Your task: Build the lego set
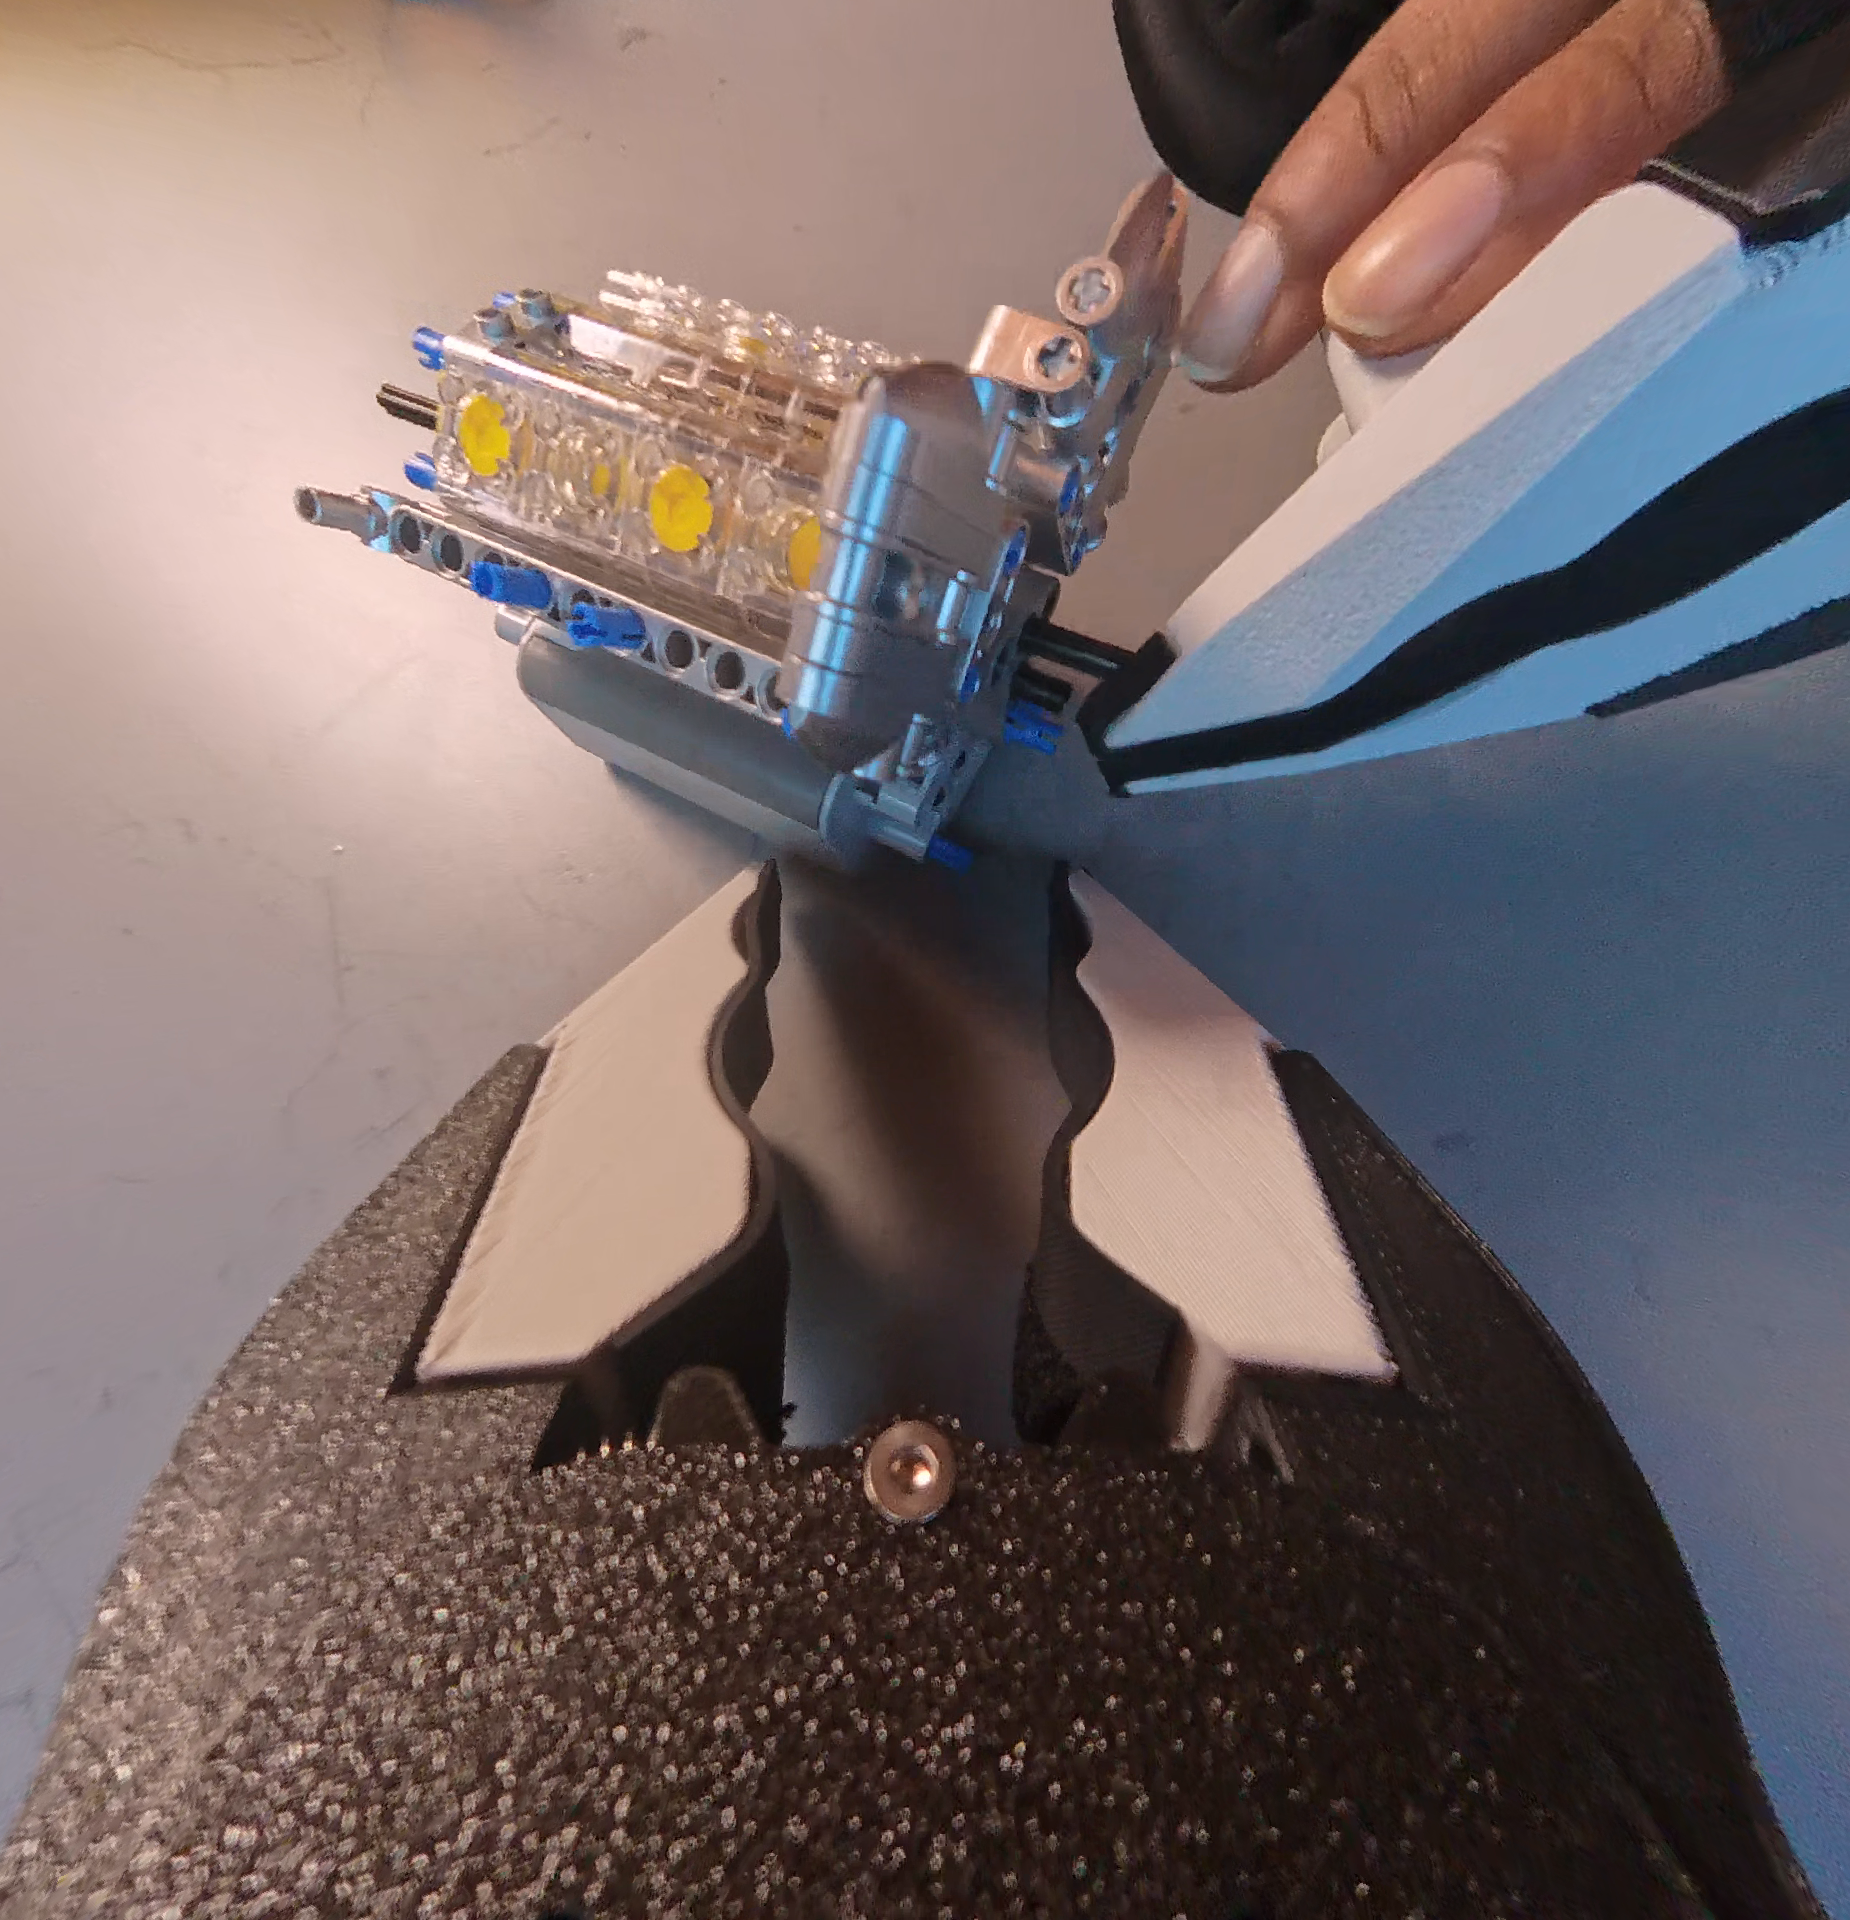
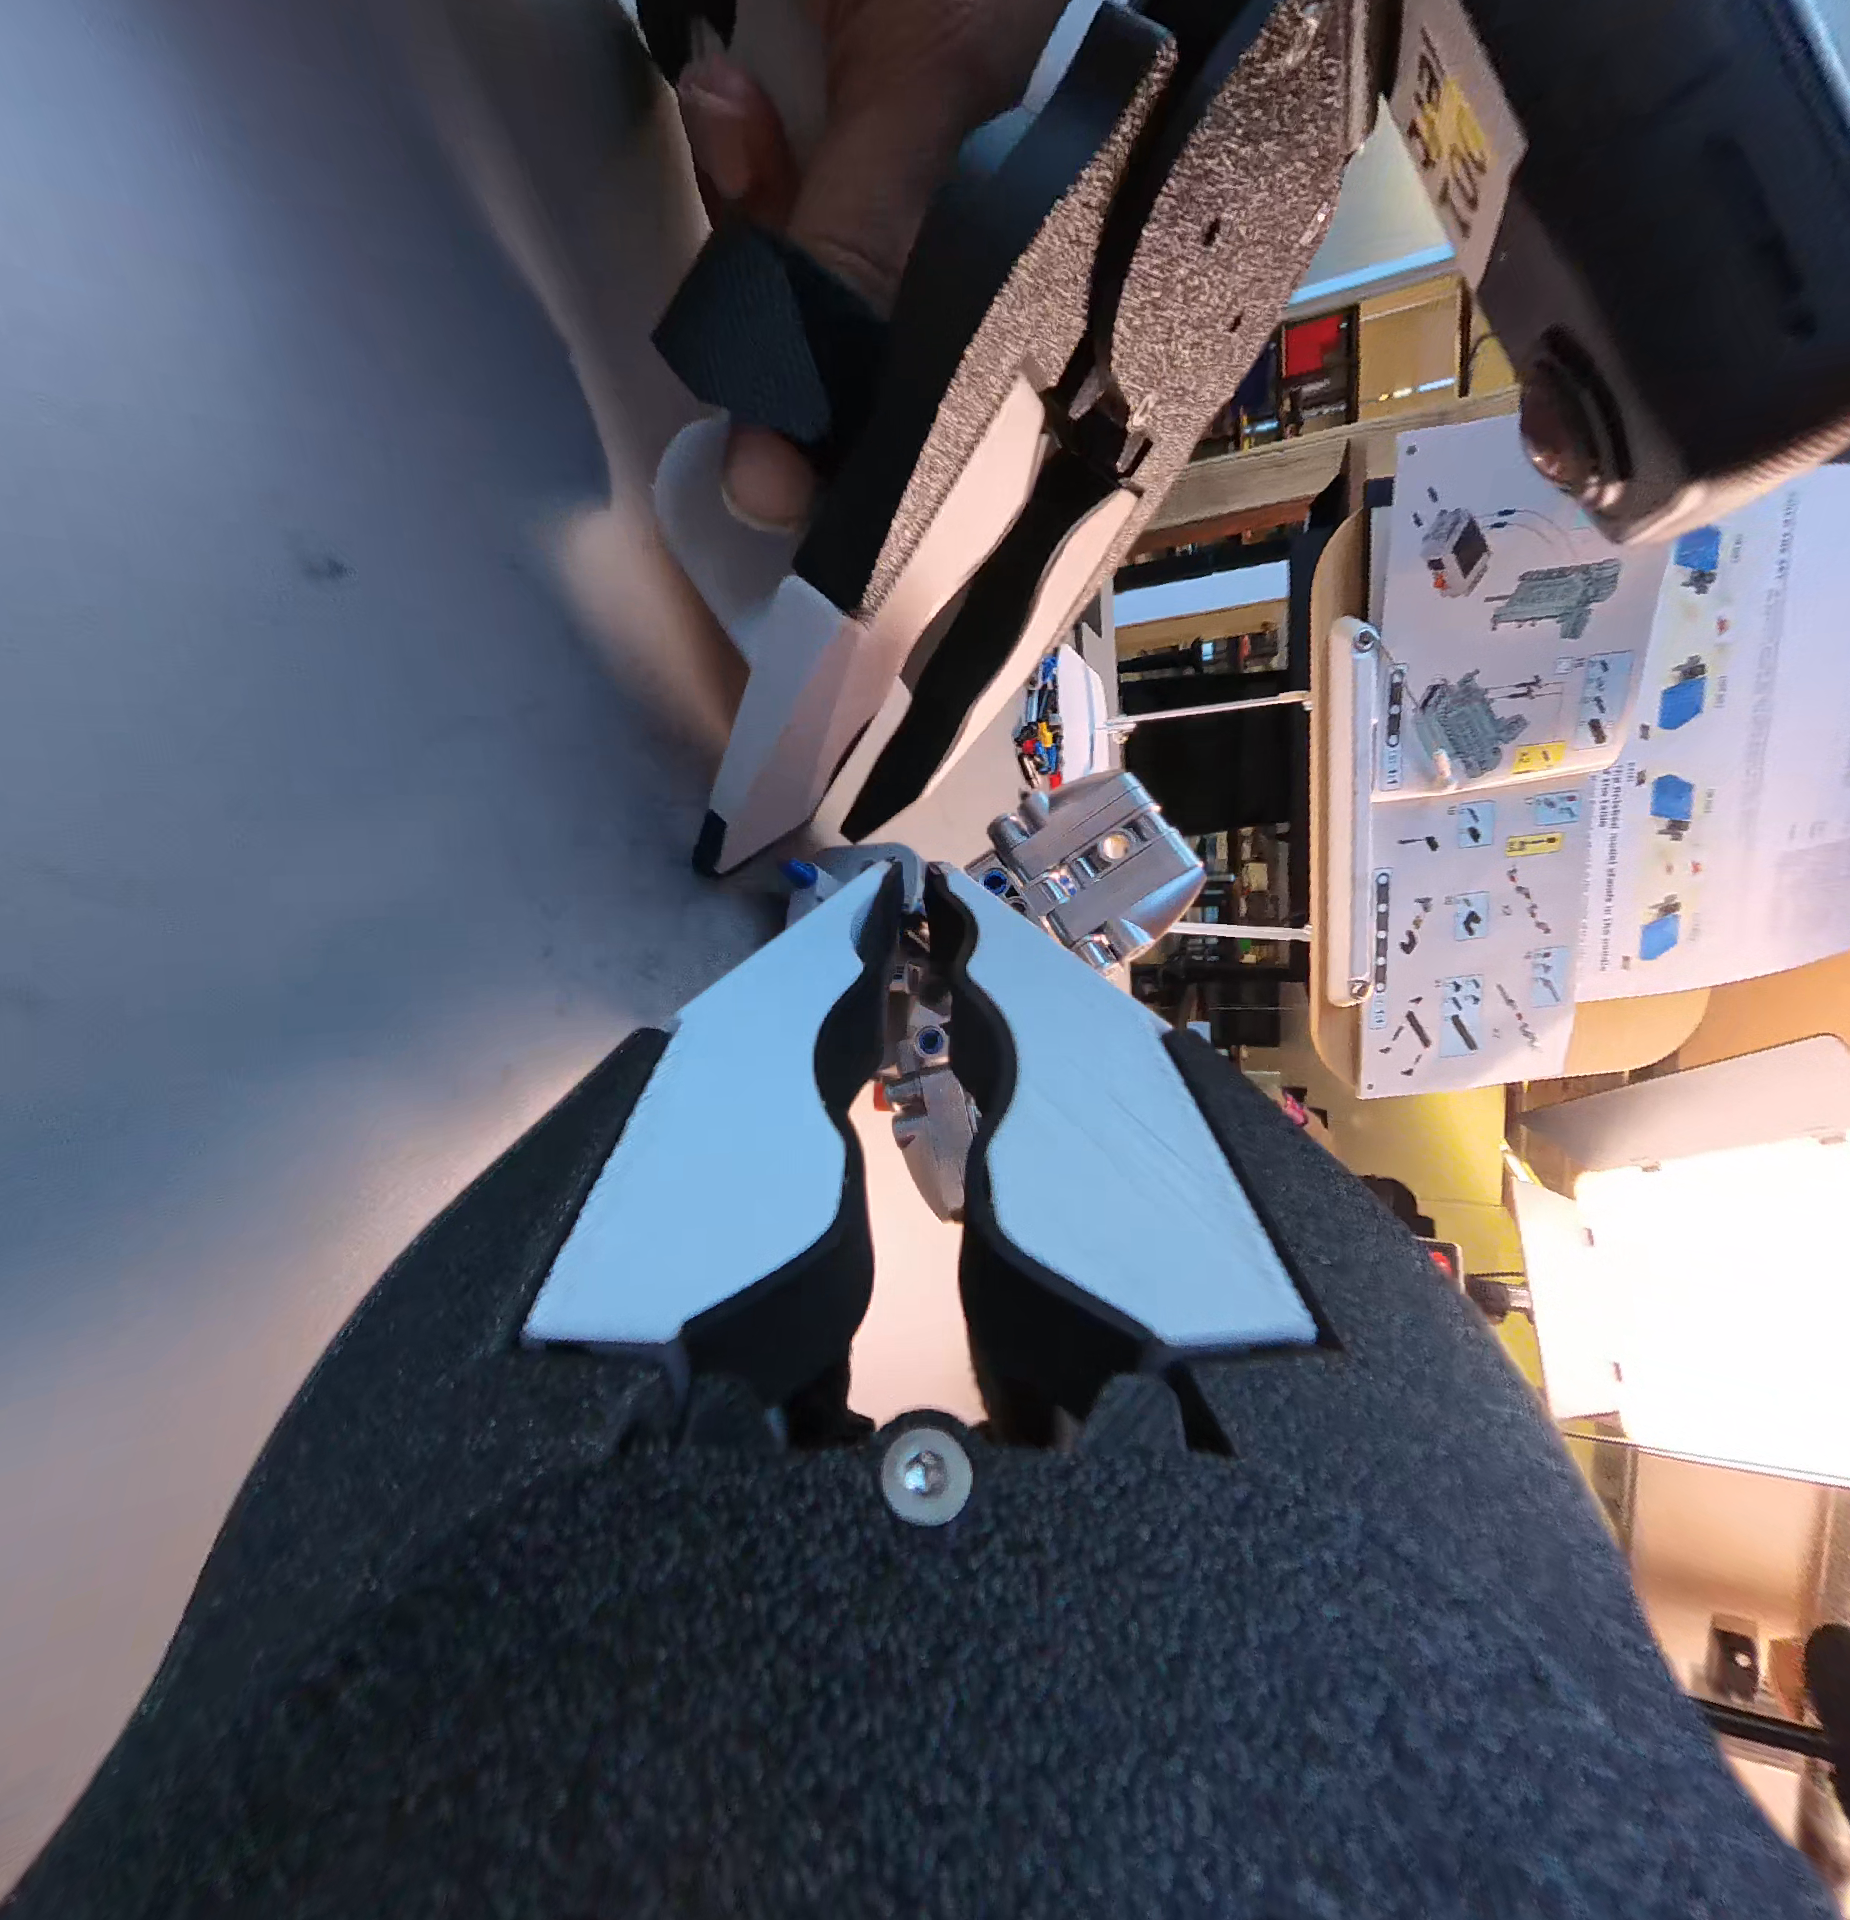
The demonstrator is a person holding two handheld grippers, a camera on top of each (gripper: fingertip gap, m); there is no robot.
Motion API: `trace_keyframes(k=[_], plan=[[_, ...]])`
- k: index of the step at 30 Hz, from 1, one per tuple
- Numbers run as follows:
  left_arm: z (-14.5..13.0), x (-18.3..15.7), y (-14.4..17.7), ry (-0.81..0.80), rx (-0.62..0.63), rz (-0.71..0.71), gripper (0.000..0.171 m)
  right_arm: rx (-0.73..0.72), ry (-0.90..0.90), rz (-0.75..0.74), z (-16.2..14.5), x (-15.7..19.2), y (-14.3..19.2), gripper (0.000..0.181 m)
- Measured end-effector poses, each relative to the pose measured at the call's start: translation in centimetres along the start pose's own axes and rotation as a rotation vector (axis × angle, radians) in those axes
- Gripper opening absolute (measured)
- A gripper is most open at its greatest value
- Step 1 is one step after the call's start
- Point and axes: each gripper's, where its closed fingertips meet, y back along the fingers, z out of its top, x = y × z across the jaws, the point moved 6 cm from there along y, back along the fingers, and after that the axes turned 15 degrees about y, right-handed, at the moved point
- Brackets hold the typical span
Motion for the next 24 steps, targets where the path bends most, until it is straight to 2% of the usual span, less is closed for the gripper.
trace_keyframes(k=[5,8,10,16,20,24], plan=[[0.0,0.0,0.1,-0.028,0.001,0.017,0.050,-0.038,-0.041,0.003,-1.5,-1.6,0.6,0.002],[0.4,0.2,0.1,-0.054,-0.027,0.066,0.055,-0.080,-0.141,0.046,-2.7,-3.2,0.8,0.002],[1.0,0.3,0.0,-0.087,-0.081,0.108,0.060,-0.116,-0.215,0.088,-3.5,-4.5,0.9,0.002],[3.0,0.2,-0.4,-0.184,-0.239,0.225,0.060,-0.201,-0.341,0.246,-5.9,-7.7,-0.2,0.001],[4.0,0.2,-0.6,-0.217,-0.295,0.258,0.047,-0.237,-0.385,0.324,-6.8,-8.7,-1.2,0.001],[4.2,0.6,-0.5,-0.222,-0.321,0.278,0.035,-0.253,-0.400,0.340,-6.9,-8.9,-1.4,0.001]])
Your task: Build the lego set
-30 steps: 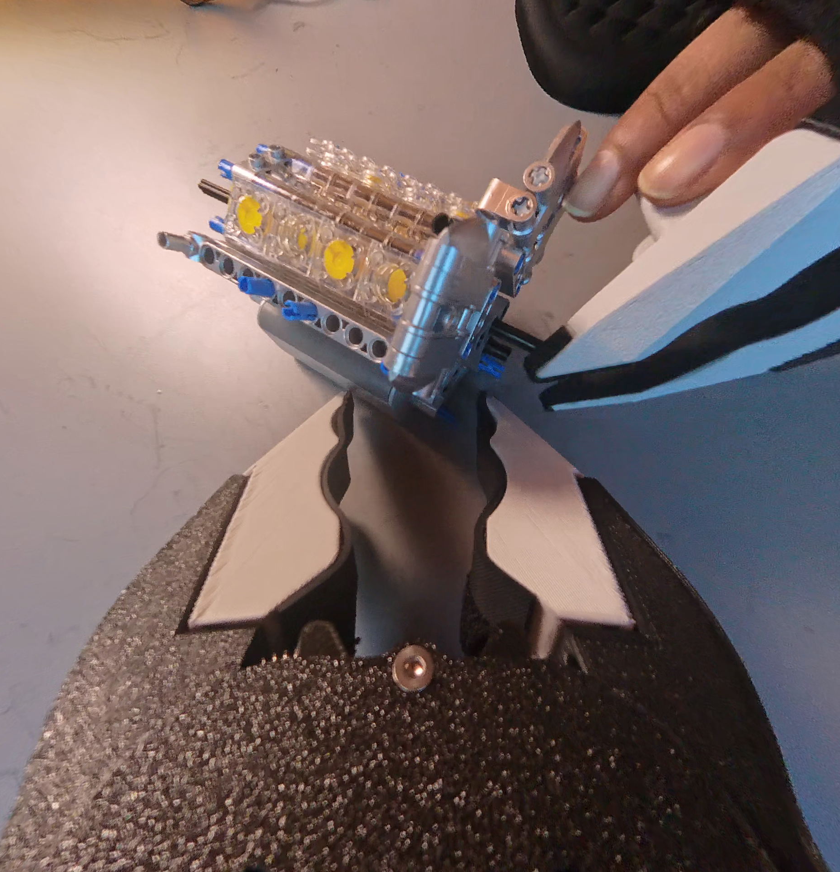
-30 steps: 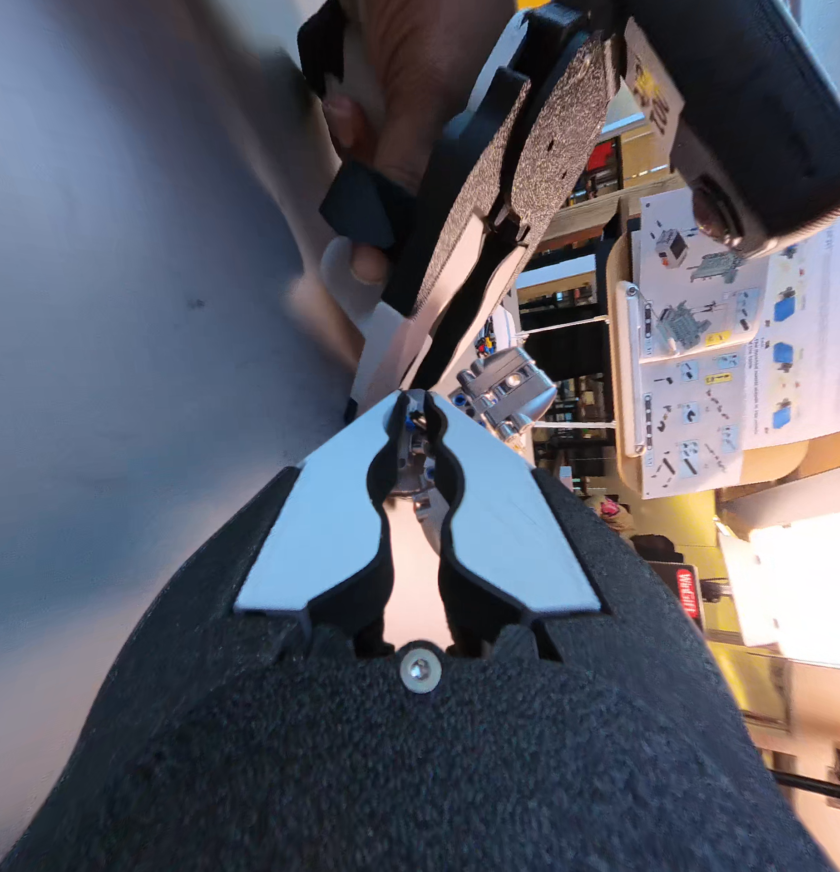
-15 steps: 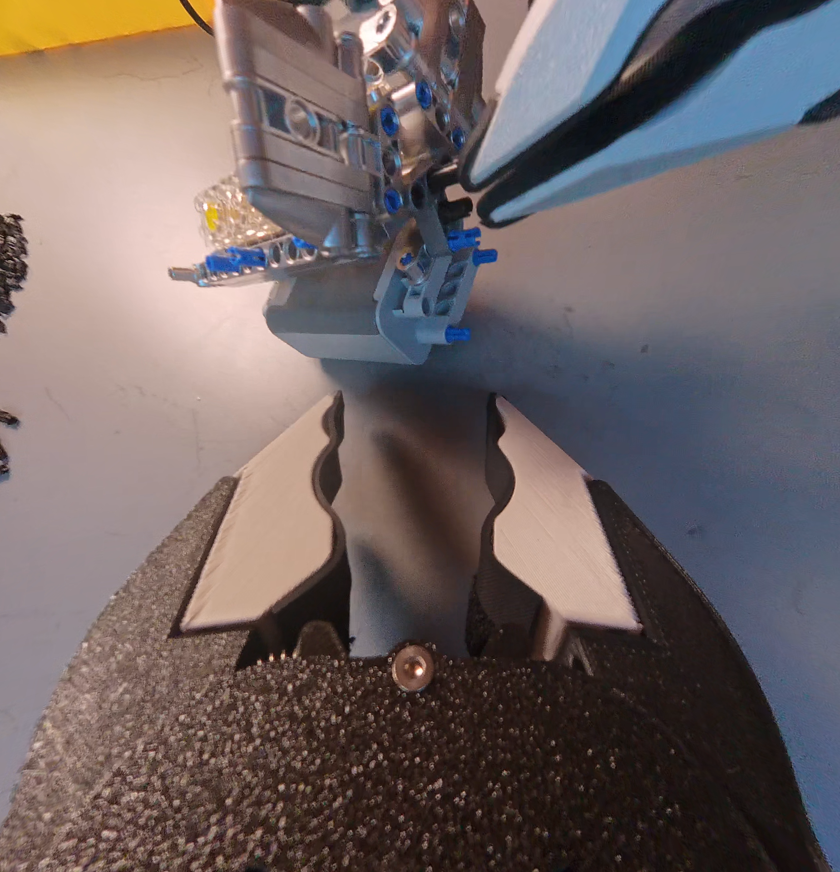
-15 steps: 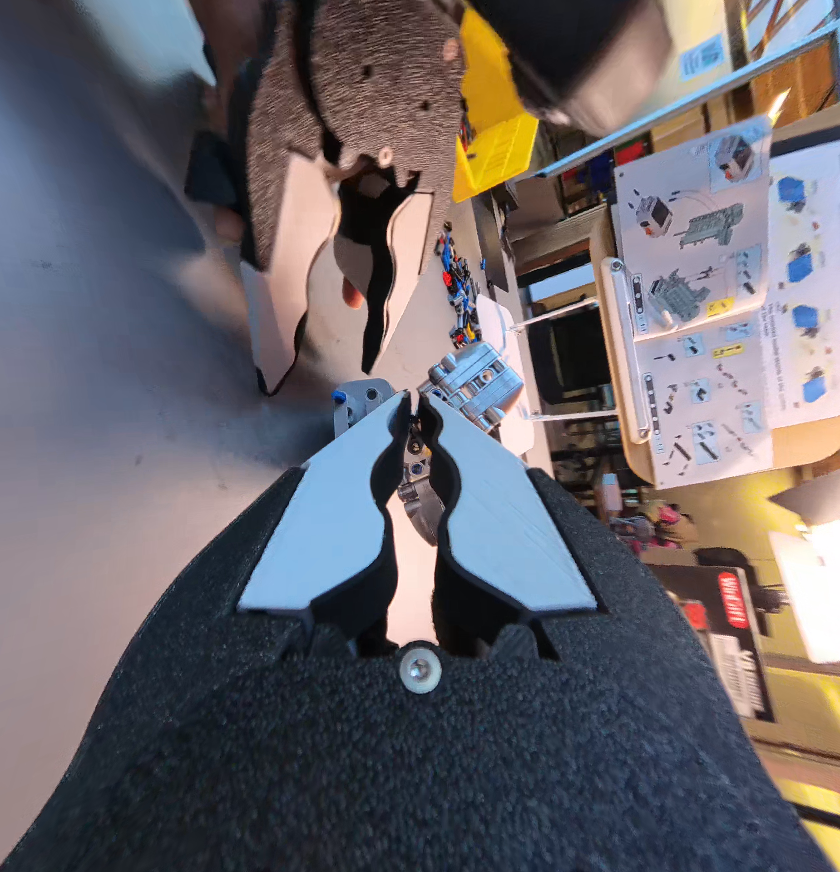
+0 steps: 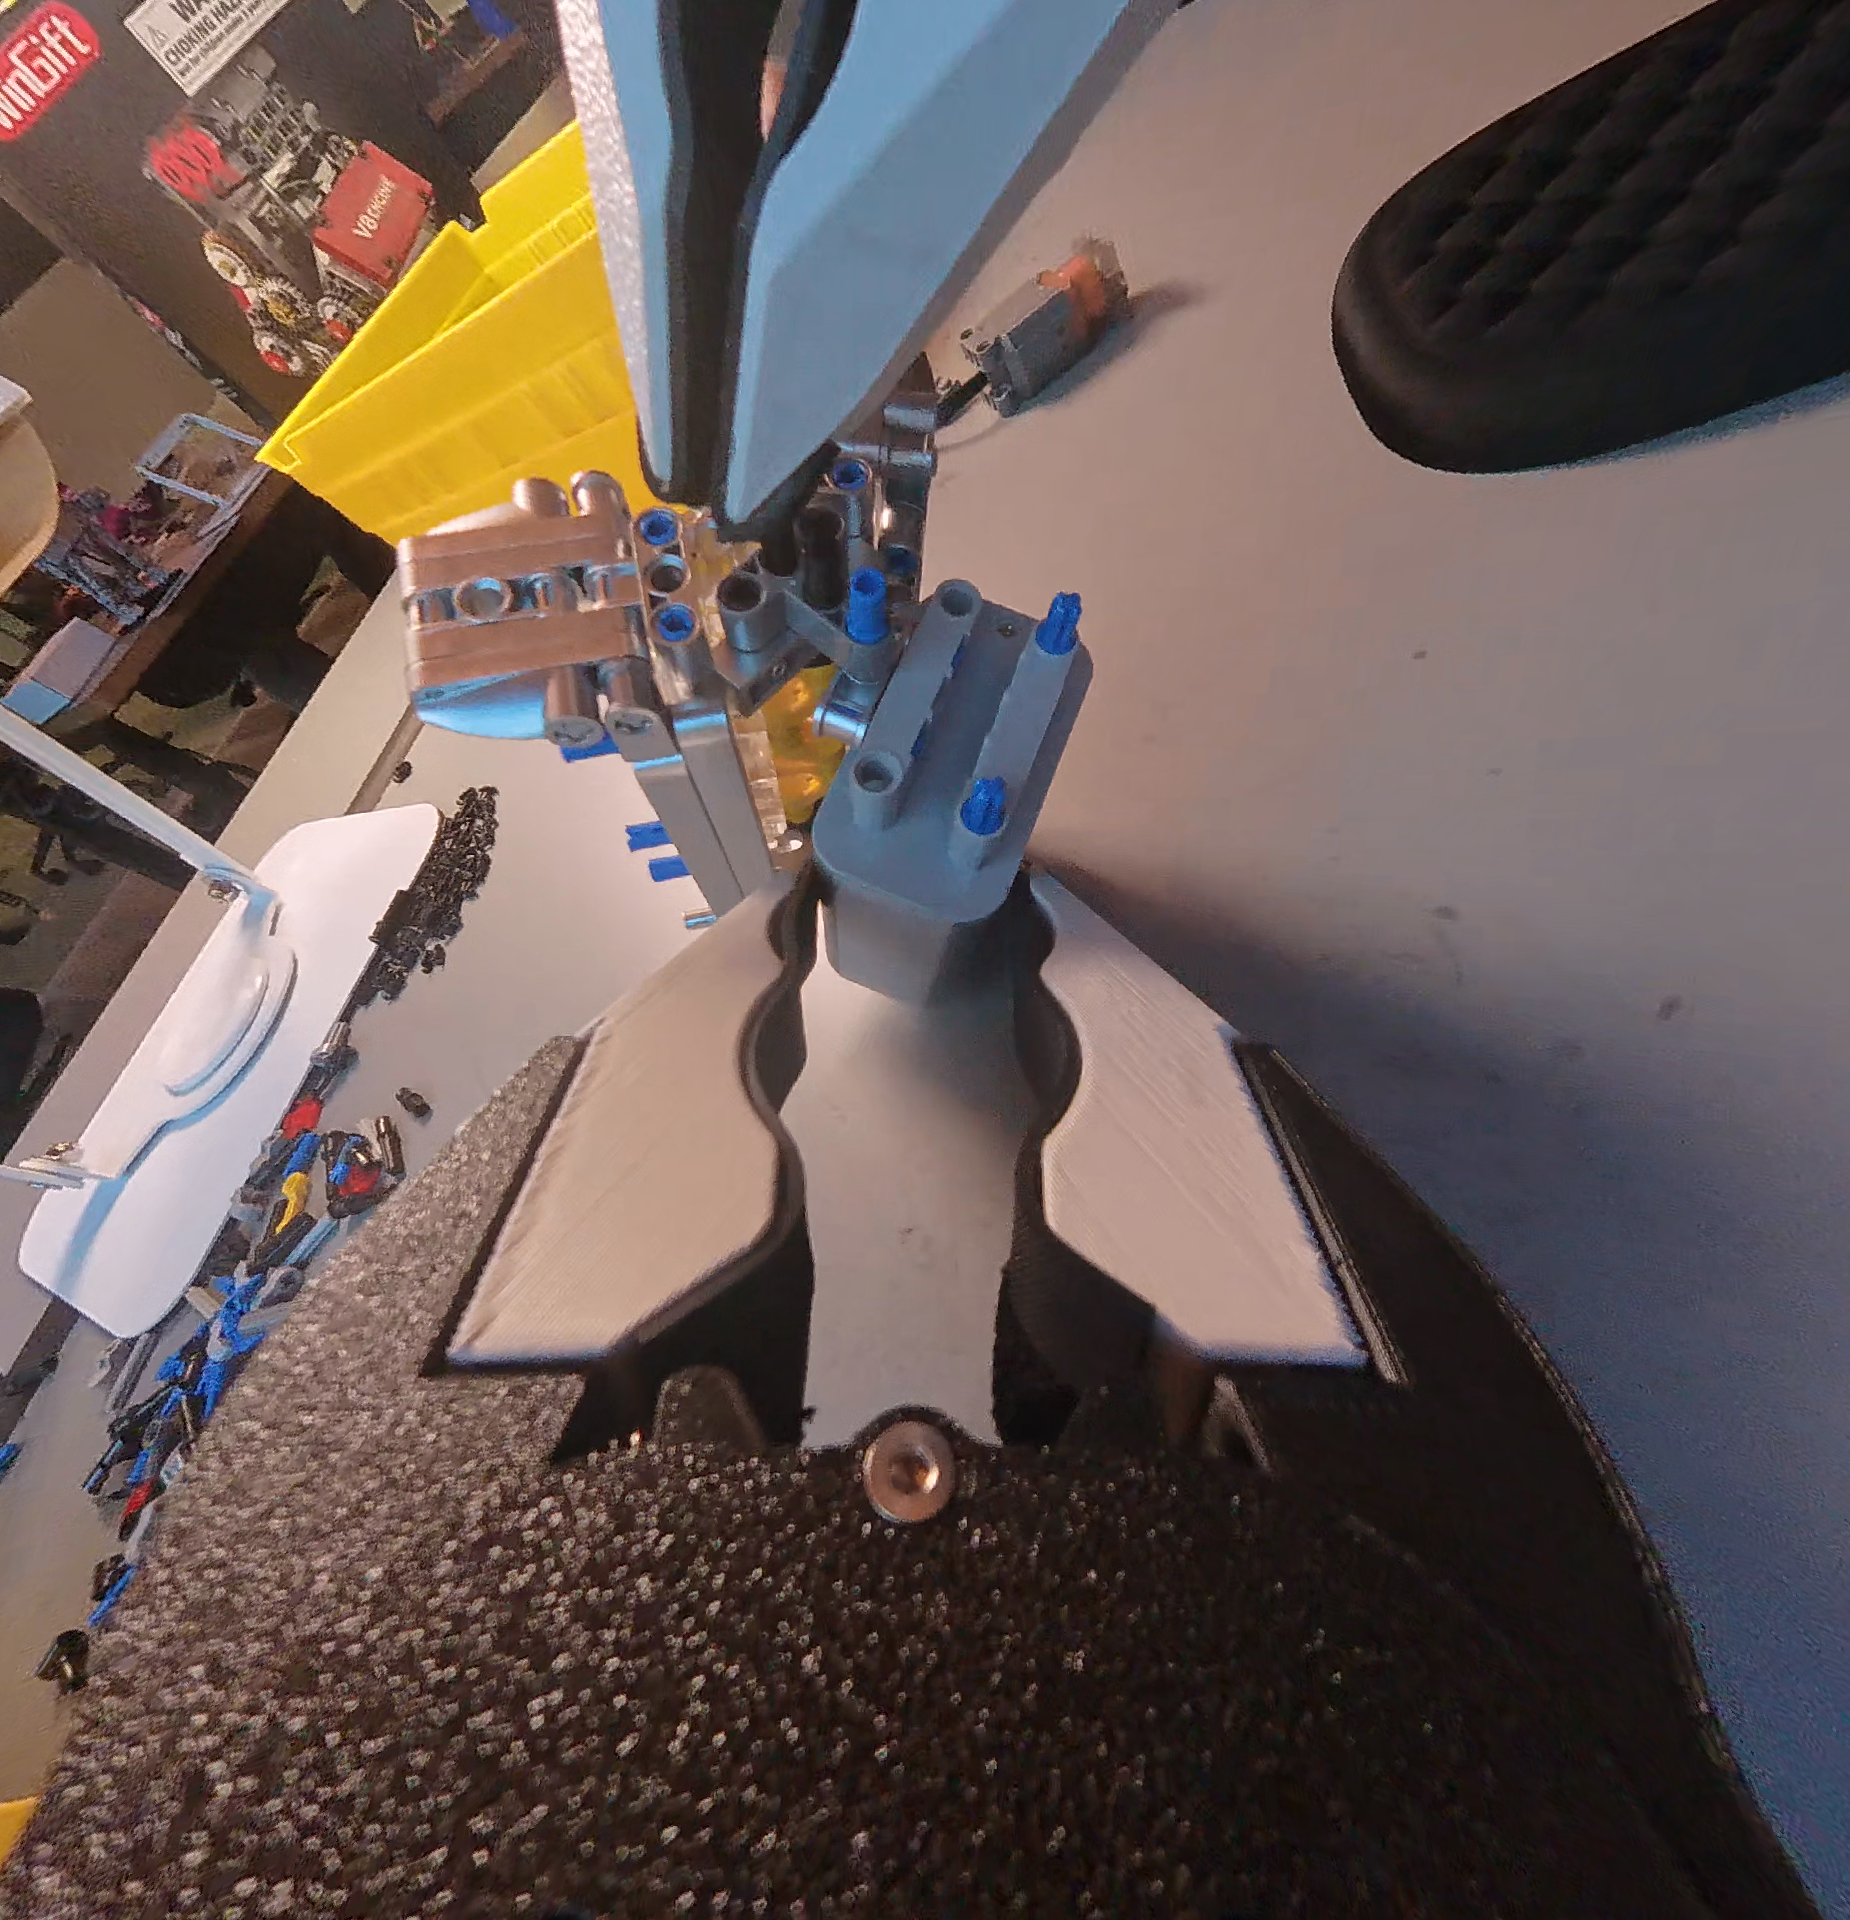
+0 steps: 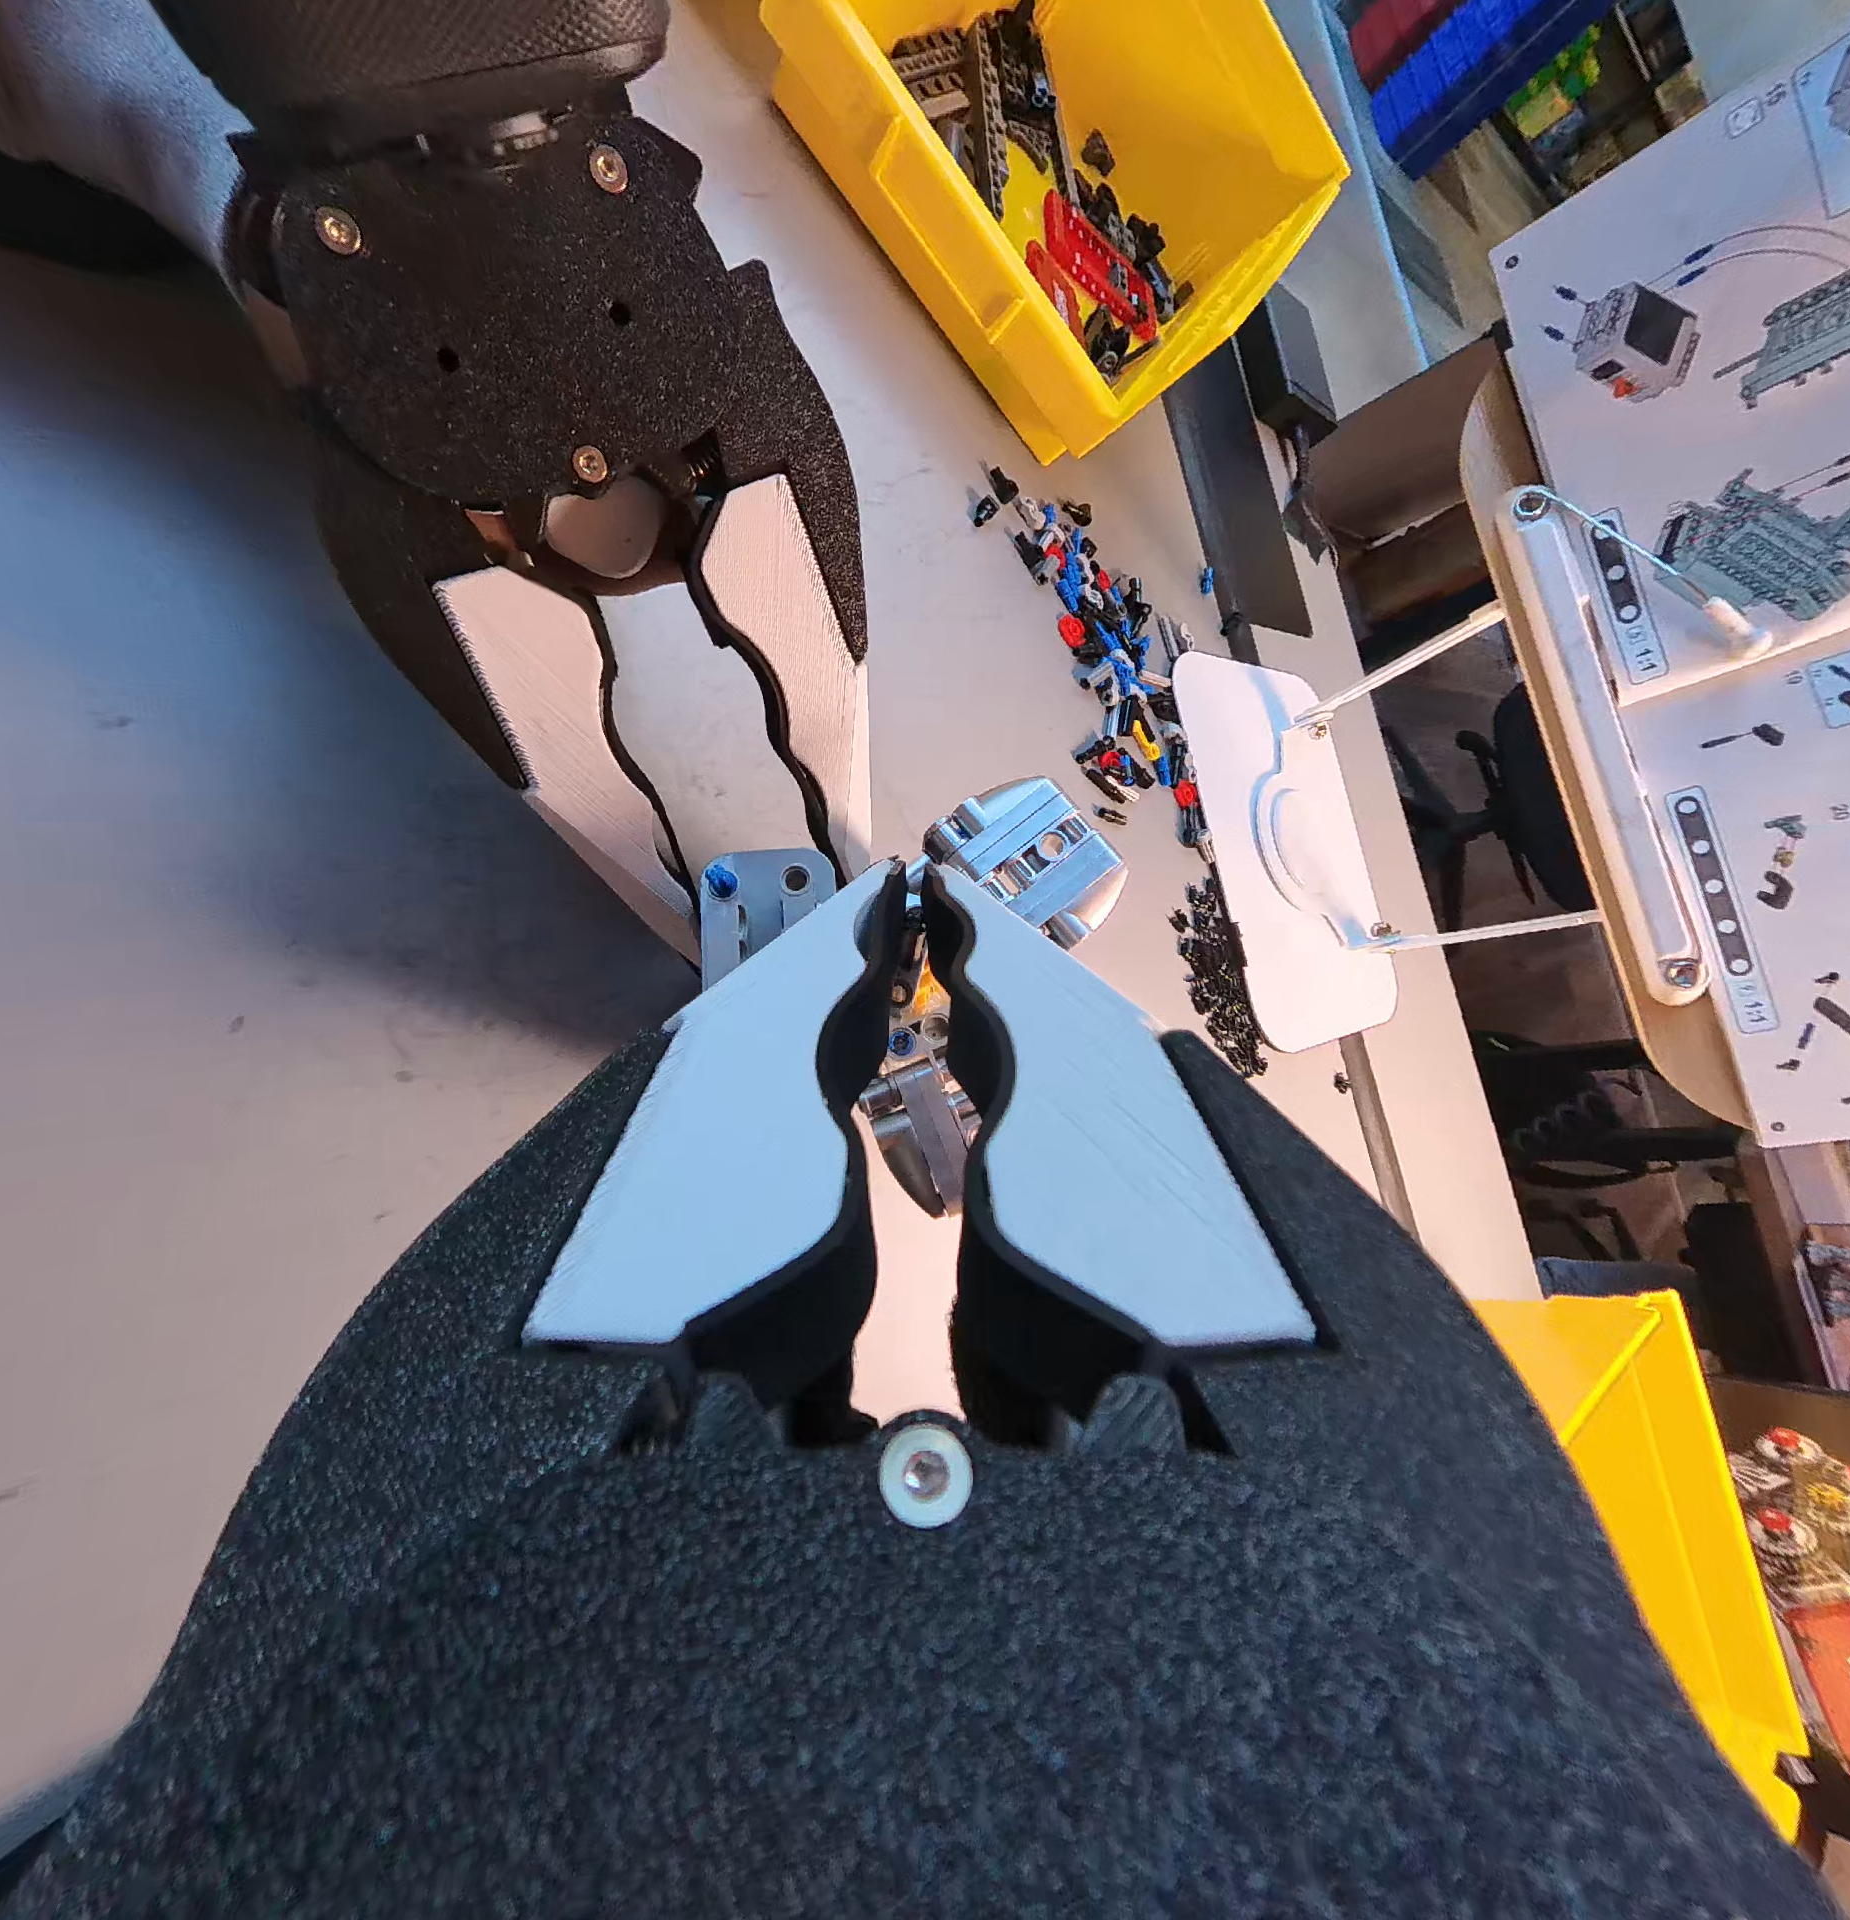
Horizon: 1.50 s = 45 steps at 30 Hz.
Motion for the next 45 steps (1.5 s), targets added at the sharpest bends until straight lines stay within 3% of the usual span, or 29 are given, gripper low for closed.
trace_keyframes(k=[8,14,18,21,24,26,30,35,38,41,45], plan=[[0.1,-0.6,0.1,-0.058,0.004,0.023,0.034,-0.041,0.033,-0.033,-0.3,1.0,0.8,0.002],[-0.8,-2.9,0.4,-0.494,0.088,0.170,0.031,-0.048,0.229,-0.077,-0.3,5.2,1.7,0.003],[-1.8,-3.9,0.3,-0.675,0.157,0.169,0.032,0.013,0.290,-0.055,-1.8,9.2,1.2,0.008],[-2.1,-3.7,0.8,-0.606,0.168,0.088,0.029,0.023,0.256,-0.090,-2.4,10.4,1.2,0.013],[-2.2,-2.5,1.7,-0.478,0.161,0.037,0.030,-0.066,0.056,-0.073,-1.7,9.9,2.8,0.046],[-2.2,-1.7,2.1,-0.356,0.156,0.012,0.033,-0.100,-0.075,-0.068,-2.0,9.1,3.9,0.054],[-1.6,-1.1,2.3,-0.112,0.110,-0.084,0.052,-0.084,-0.199,-0.056,-3.5,8.8,5.3,0.047],[-0.6,-1.9,1.8,0.129,0.084,-0.200,0.072,0.070,-0.182,-0.067,-5.6,7.9,4.6,0.058],[-0.6,-2.1,0.5,0.152,0.132,-0.158,0.071,0.084,-0.189,-0.050,-6.6,6.9,2.9,0.054],[-1.0,-1.6,-0.3,0.124,0.179,-0.081,0.067,0.071,-0.180,-0.053,-6.0,6.4,1.4,0.031],[-2.2,1.9,0.3,0.167,0.202,0.031,0.054,0.089,-0.162,-0.094,-4.6,5.2,-1.2,0.024]])
